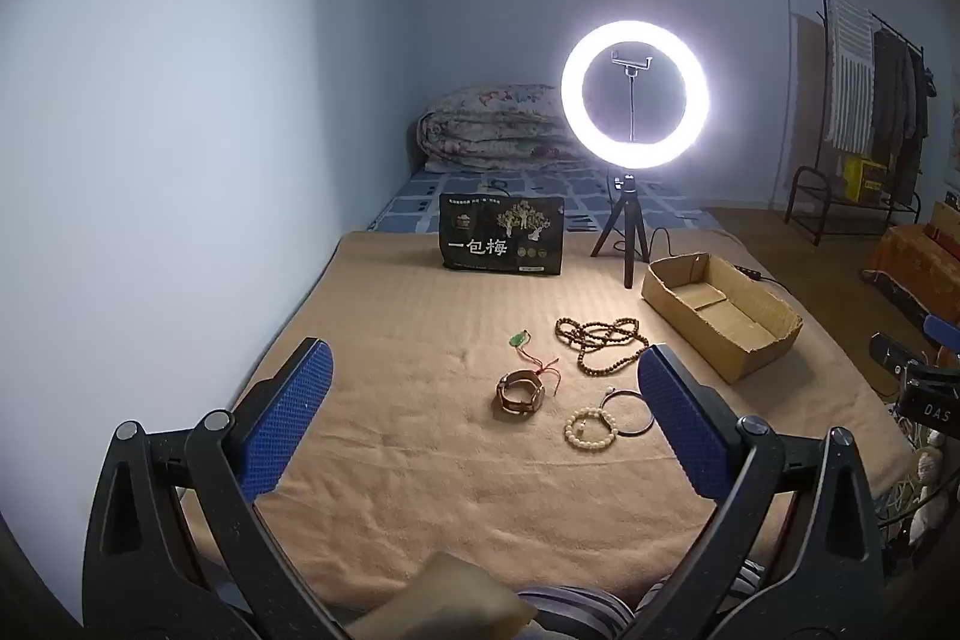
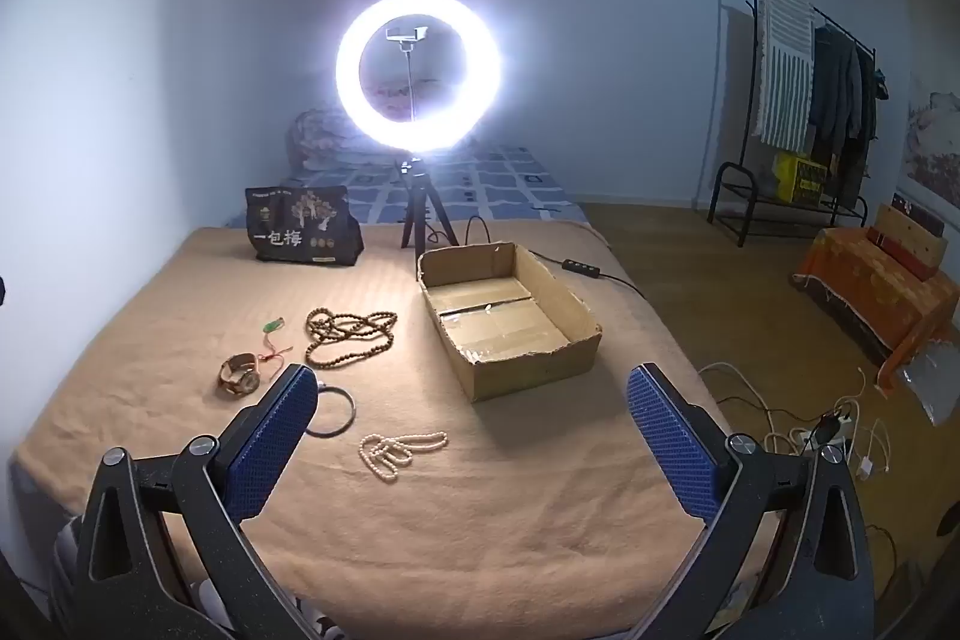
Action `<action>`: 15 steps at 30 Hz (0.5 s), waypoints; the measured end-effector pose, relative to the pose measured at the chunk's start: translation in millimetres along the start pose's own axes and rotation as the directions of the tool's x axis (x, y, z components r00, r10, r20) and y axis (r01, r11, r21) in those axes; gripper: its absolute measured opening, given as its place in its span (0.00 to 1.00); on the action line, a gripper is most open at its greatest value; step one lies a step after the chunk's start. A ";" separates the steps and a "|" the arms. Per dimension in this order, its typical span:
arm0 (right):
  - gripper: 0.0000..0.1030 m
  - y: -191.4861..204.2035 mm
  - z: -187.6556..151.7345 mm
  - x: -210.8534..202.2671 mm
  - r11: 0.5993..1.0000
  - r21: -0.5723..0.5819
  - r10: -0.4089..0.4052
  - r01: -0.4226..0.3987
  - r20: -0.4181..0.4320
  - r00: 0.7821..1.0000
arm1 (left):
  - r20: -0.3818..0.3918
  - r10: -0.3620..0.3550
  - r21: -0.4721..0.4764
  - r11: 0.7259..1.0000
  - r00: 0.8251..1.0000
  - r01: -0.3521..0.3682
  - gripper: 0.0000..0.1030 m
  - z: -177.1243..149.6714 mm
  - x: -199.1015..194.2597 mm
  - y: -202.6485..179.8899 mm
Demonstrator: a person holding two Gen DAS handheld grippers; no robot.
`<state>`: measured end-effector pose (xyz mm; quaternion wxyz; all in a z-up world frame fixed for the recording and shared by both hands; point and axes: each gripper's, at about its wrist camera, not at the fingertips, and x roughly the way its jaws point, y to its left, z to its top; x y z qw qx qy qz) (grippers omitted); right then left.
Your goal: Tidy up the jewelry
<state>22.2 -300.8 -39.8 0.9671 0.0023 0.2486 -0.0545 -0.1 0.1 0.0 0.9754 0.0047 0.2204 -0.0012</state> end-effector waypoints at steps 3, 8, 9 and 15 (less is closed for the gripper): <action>0.99 -0.2 0.0 -1.0 1.000 0.001 -0.002 0.002 0.008 1.000 | -0.001 0.004 0.002 1.000 1.000 -0.004 1.00 0.4 0.1 0.1; 0.99 -1.3 0.5 -1.9 1.000 -0.001 -0.006 0.006 0.010 1.000 | -0.001 0.003 -0.015 1.000 1.000 -0.003 1.00 10.7 2.9 7.6; 0.99 -1.3 0.6 -1.9 1.000 -0.002 -0.004 0.004 0.010 1.000 | 0.001 0.006 -0.017 1.000 1.000 -0.006 1.00 12.4 1.4 7.4; 0.99 -0.6 2.6 -0.8 1.000 -0.012 -0.005 0.006 0.017 1.000 | 0.019 0.013 -0.020 1.000 1.000 -0.012 1.00 14.5 -0.5 5.6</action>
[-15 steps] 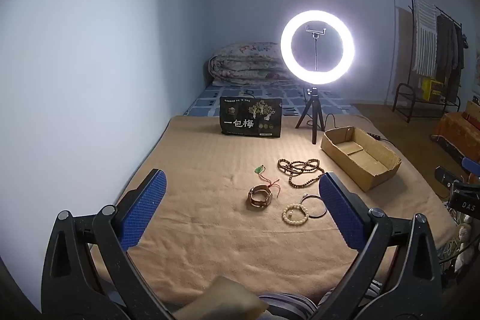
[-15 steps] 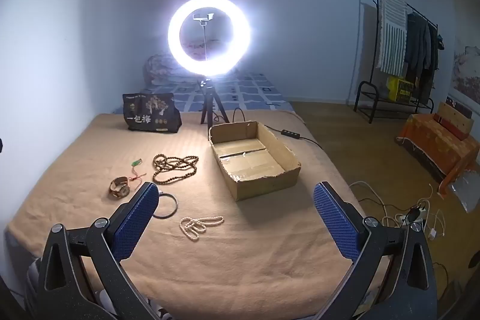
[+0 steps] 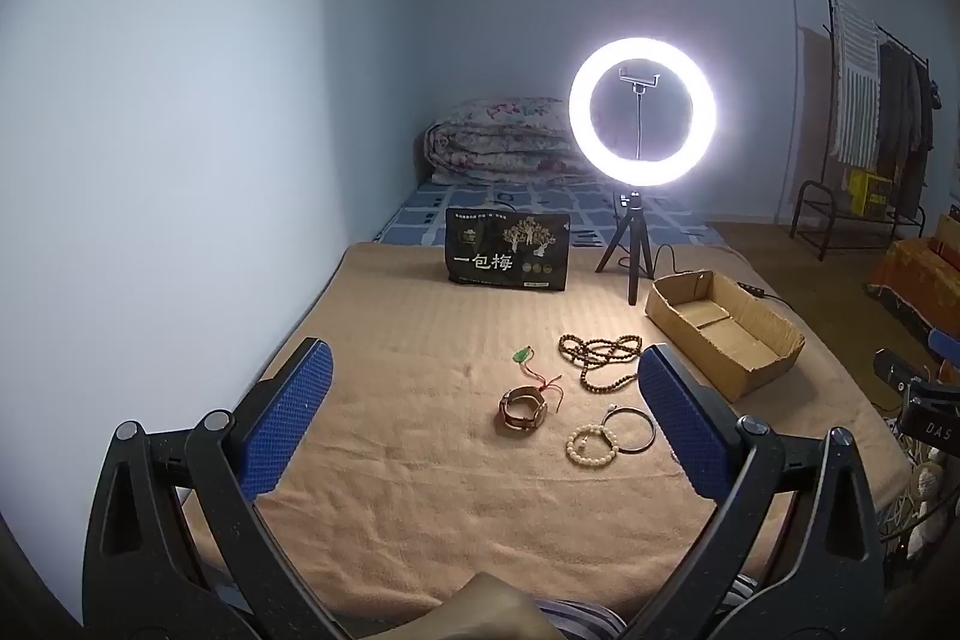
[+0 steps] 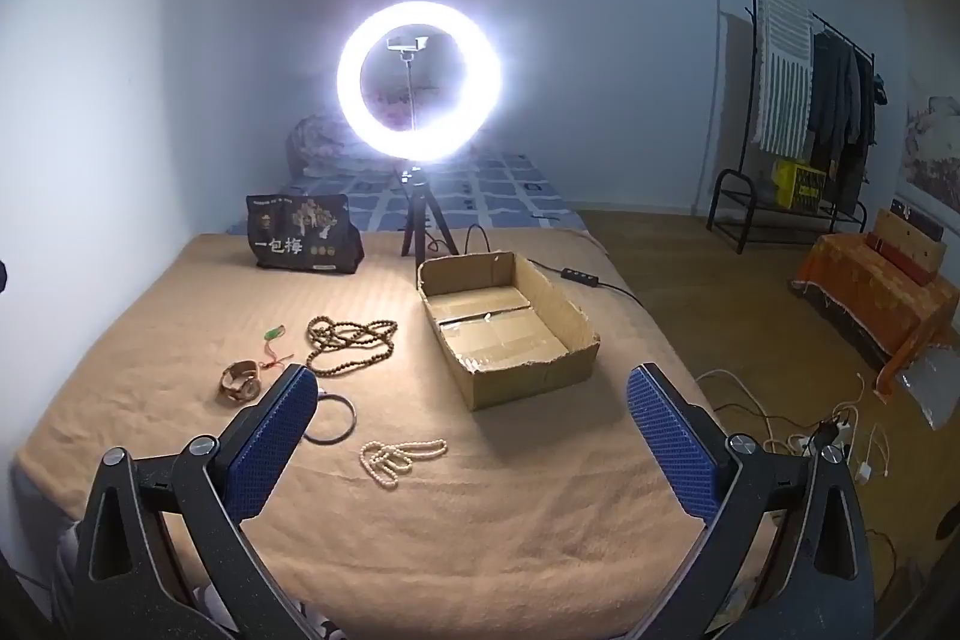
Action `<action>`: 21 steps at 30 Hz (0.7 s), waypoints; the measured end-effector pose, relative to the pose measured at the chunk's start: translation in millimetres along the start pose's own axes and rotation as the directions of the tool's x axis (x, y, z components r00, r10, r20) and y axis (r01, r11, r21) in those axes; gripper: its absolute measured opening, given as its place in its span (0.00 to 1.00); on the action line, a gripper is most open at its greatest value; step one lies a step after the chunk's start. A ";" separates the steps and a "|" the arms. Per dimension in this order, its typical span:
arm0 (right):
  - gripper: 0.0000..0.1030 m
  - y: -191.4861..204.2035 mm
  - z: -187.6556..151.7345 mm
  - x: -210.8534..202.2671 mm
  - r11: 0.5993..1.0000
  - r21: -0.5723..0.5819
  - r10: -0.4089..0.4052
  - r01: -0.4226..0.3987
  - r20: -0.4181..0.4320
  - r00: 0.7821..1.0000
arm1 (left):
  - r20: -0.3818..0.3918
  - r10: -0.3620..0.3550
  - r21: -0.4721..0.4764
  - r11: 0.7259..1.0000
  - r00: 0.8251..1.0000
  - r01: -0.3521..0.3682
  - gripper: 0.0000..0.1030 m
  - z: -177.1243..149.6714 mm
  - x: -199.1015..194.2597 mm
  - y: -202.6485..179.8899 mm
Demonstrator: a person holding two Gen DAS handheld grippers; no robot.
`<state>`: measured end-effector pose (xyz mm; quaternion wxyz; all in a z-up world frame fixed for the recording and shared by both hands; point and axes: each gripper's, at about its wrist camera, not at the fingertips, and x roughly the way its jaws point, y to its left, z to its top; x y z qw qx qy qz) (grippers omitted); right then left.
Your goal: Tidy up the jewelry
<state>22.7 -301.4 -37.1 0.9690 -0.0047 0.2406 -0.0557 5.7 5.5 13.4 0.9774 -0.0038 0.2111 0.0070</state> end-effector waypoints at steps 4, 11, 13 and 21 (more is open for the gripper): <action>0.99 1.7 -0.1 -2.3 1.000 0.003 0.000 0.000 0.003 1.000 | 0.006 0.001 0.001 1.000 1.000 -0.001 1.00 1.0 -1.0 -1.4; 0.99 -1.6 5.0 -1.5 1.000 0.012 0.007 -0.007 -0.002 1.000 | 0.009 0.000 -0.005 1.000 1.000 0.000 1.00 5.0 -3.4 -1.0; 0.99 -1.4 4.6 -0.9 1.000 0.011 0.004 -0.004 0.000 1.000 | 0.013 0.001 -0.006 1.000 1.000 -0.001 1.00 1.0 -4.2 -0.1; 0.99 -4.3 15.4 5.1 1.000 0.004 0.000 0.000 -0.005 1.000 | -0.004 -0.011 0.009 1.000 1.000 0.012 1.00 18.9 5.7 -7.5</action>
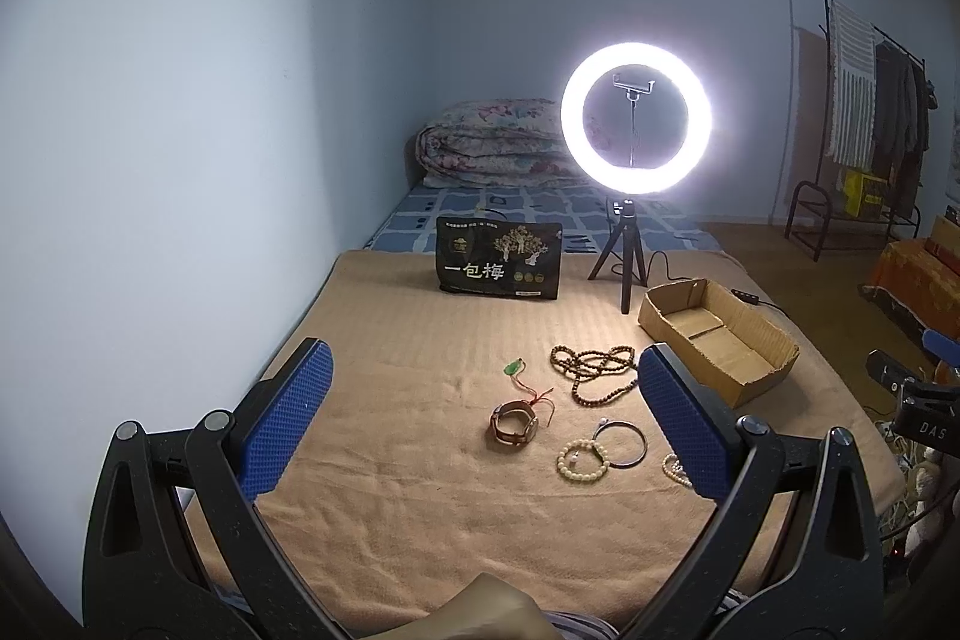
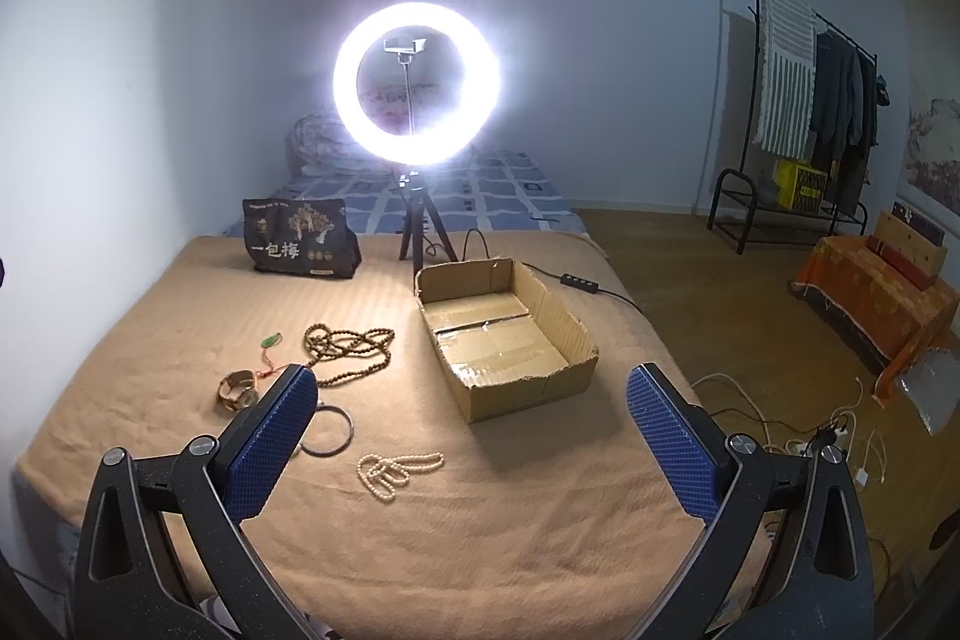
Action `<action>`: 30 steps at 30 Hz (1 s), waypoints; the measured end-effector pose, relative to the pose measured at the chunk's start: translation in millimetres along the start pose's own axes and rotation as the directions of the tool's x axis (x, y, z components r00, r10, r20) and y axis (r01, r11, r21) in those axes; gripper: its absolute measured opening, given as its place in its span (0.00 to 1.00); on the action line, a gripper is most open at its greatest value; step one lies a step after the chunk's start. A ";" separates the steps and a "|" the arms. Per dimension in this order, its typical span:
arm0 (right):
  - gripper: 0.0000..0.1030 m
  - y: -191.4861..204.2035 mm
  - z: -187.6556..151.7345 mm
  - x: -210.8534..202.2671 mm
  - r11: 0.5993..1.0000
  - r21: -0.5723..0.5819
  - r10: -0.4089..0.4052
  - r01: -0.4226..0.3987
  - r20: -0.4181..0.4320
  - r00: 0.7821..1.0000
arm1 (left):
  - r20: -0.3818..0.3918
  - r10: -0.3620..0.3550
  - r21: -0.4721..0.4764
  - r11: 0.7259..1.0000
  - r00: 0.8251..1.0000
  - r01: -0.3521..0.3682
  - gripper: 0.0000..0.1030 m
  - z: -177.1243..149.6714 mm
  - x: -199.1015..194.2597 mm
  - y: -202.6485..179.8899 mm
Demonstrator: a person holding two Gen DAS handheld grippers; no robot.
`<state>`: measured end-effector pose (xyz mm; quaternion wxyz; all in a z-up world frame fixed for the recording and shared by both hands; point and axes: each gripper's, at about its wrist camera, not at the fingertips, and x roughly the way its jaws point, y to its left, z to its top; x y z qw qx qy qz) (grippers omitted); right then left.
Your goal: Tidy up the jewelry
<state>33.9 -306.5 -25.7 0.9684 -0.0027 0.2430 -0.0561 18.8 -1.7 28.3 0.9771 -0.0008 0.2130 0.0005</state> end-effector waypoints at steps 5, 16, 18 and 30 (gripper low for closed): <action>0.99 -0.6 4.9 7.1 1.000 0.002 0.014 -0.014 -0.005 1.000 | -0.003 0.003 0.018 1.000 1.000 -0.003 1.00 8.9 9.7 -7.2; 0.99 -2.2 9.9 23.7 0.999 0.023 0.039 -0.038 -0.016 0.999 | -0.025 0.006 0.028 1.000 1.000 -0.006 1.00 11.8 26.6 -15.8; 0.99 -2.5 10.0 23.5 0.999 0.026 0.041 -0.041 -0.013 0.999 | -0.030 0.002 0.034 0.999 1.000 -0.001 1.00 10.5 28.2 -19.5; 0.99 -2.0 6.6 24.1 0.998 0.041 0.037 -0.036 -0.028 0.999 | -0.039 -0.012 0.048 0.999 0.999 0.014 1.00 3.3 30.0 -28.3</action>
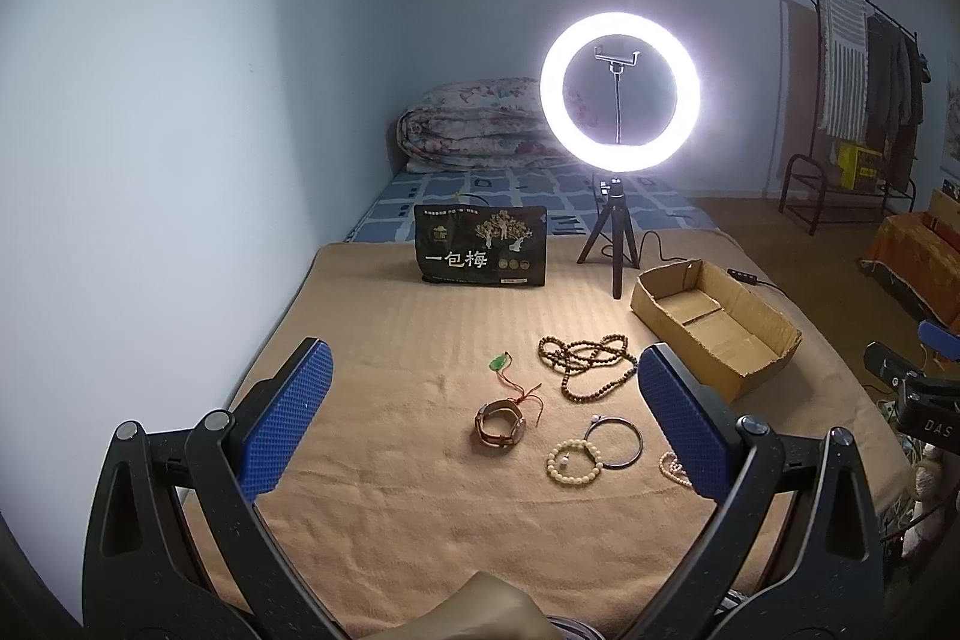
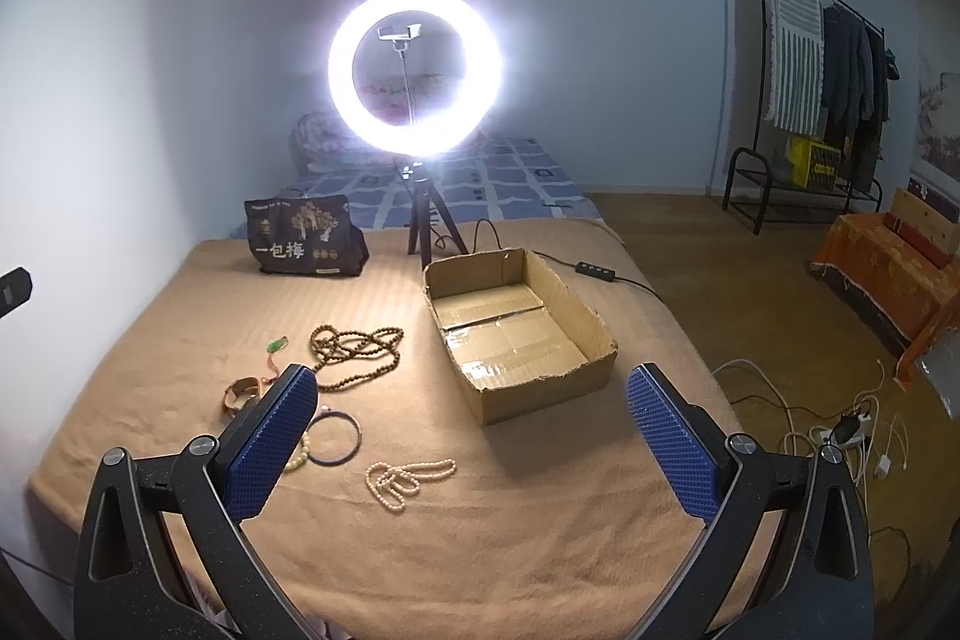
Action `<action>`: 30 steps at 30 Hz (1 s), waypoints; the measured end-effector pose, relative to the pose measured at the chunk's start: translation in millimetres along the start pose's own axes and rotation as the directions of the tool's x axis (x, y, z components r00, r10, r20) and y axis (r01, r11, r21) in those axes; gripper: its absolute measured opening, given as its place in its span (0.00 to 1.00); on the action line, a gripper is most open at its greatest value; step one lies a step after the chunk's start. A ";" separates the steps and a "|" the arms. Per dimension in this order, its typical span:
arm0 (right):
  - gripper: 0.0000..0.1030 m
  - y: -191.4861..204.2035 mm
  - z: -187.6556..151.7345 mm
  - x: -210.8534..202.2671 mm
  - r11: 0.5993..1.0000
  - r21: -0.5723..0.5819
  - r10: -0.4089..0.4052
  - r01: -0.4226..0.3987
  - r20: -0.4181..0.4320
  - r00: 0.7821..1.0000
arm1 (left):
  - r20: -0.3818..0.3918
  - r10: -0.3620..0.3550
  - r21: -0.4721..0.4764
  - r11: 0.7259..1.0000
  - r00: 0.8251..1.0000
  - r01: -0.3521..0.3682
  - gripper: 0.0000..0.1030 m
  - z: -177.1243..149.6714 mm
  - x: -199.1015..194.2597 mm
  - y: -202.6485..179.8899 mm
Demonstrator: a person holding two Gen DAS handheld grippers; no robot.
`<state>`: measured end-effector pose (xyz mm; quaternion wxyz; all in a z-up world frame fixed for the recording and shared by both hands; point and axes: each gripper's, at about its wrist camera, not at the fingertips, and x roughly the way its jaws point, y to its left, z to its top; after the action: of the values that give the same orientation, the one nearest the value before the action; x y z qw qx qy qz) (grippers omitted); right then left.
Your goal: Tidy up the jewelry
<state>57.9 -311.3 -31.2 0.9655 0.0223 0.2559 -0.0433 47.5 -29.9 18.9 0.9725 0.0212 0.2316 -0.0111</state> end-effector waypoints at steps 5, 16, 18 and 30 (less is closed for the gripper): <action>0.99 -0.1 -0.6 -3.2 1.000 -0.004 -0.007 0.007 0.004 1.000 | 0.000 -0.001 0.001 1.000 1.000 0.001 1.00 1.5 0.9 0.8; 0.99 1.4 -3.2 -6.2 1.000 -0.017 -0.025 0.025 0.002 1.000 | -0.016 -0.008 0.003 1.000 1.000 0.008 1.00 -8.9 -2.0 -1.0; 0.99 2.0 -4.0 -5.5 0.999 -0.023 -0.026 0.026 0.002 1.000 | -0.023 -0.009 0.000 1.000 1.000 0.009 1.00 -9.4 -0.4 1.5; 0.99 -5.8 -20.6 15.5 0.997 -0.076 -0.024 0.021 -0.037 0.999 | -0.106 0.021 -0.036 0.999 0.994 -0.025 1.00 -21.1 33.5 37.1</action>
<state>60.6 -316.8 -56.8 0.9600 -0.0164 0.2761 -0.0438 69.0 7.8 -13.7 0.9591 0.0065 0.2829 0.0056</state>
